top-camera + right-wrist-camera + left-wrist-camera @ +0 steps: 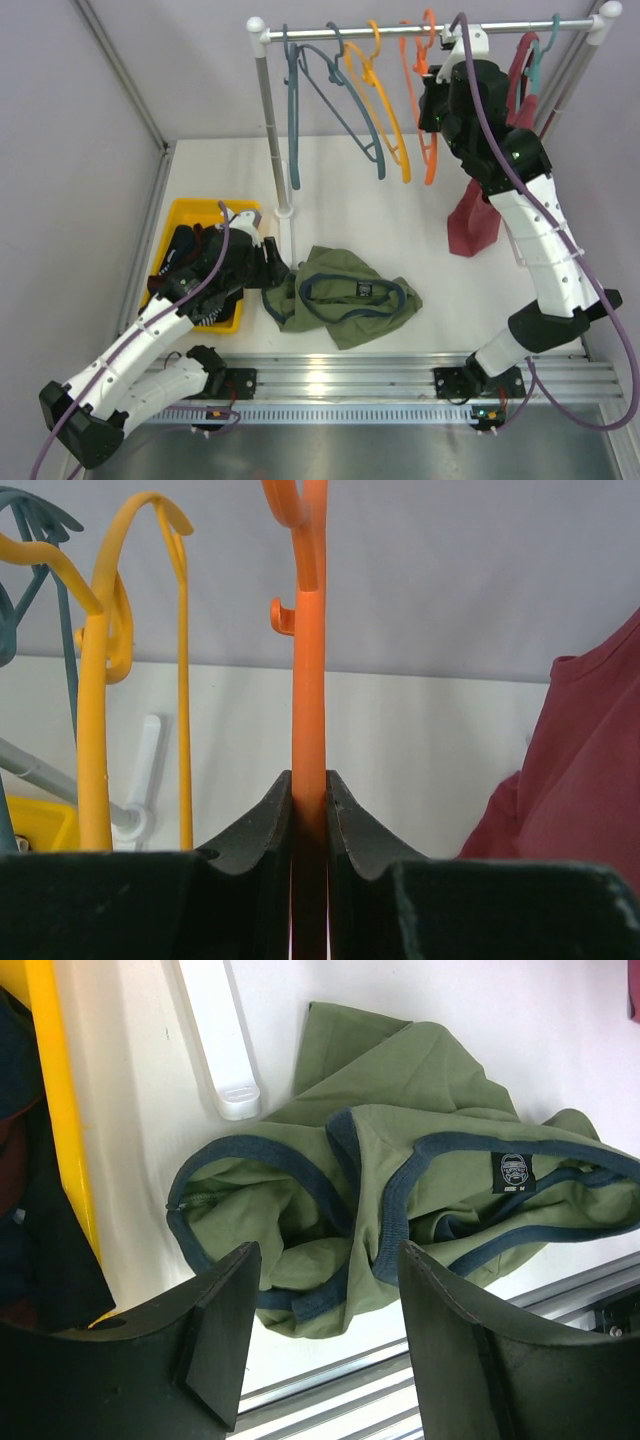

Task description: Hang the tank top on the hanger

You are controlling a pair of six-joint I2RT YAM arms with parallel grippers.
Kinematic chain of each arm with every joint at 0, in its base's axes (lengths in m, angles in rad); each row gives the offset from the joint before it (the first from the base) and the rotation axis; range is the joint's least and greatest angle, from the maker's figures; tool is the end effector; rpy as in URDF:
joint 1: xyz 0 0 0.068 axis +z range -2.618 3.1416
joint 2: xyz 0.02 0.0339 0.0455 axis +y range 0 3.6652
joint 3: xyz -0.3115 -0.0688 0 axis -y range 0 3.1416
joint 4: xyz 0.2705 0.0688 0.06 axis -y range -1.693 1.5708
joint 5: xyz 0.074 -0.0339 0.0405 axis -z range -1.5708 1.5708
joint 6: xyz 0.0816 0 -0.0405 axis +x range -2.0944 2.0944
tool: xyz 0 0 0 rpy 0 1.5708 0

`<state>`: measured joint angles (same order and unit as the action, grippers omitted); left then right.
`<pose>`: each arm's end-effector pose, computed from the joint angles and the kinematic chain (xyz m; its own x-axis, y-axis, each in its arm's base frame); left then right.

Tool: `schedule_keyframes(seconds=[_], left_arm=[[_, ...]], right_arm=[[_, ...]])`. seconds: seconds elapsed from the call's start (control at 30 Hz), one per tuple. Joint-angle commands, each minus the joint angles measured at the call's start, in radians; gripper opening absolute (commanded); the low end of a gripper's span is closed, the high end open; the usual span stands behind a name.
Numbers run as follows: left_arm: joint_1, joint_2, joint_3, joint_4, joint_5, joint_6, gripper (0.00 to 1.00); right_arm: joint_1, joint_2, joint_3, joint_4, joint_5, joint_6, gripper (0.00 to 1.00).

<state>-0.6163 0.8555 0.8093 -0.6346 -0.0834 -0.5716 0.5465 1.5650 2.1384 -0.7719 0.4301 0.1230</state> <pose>0.1748 -0.1155 0.2983 -0.7150 -0.1542 -0.6819 0.1622 0.9122 -0.3763 0.3237 0.1571 0.5929 -0.1823 0.0196 -0.9830 -0.1015 0.9941 0.0387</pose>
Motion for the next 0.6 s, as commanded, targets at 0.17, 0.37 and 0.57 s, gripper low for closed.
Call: schedule_keyframes(seconds=[0.17,0.37,0.57], left_arm=[[0.0,0.007,0.007,0.065,0.017,0.019,0.63],[-0.002,0.023,0.013,0.081,0.036,0.022,0.64],[-0.002,0.033,0.018,0.088,0.051,0.026,0.66]], right_arm=[[-0.014,-0.12,-0.069,0.129,-0.005,-0.017,0.0],[-0.016,-0.151,-0.092,0.144,-0.01,-0.023,0.0],[-0.014,-0.183,-0.116,0.132,-0.01,-0.01,0.0]])
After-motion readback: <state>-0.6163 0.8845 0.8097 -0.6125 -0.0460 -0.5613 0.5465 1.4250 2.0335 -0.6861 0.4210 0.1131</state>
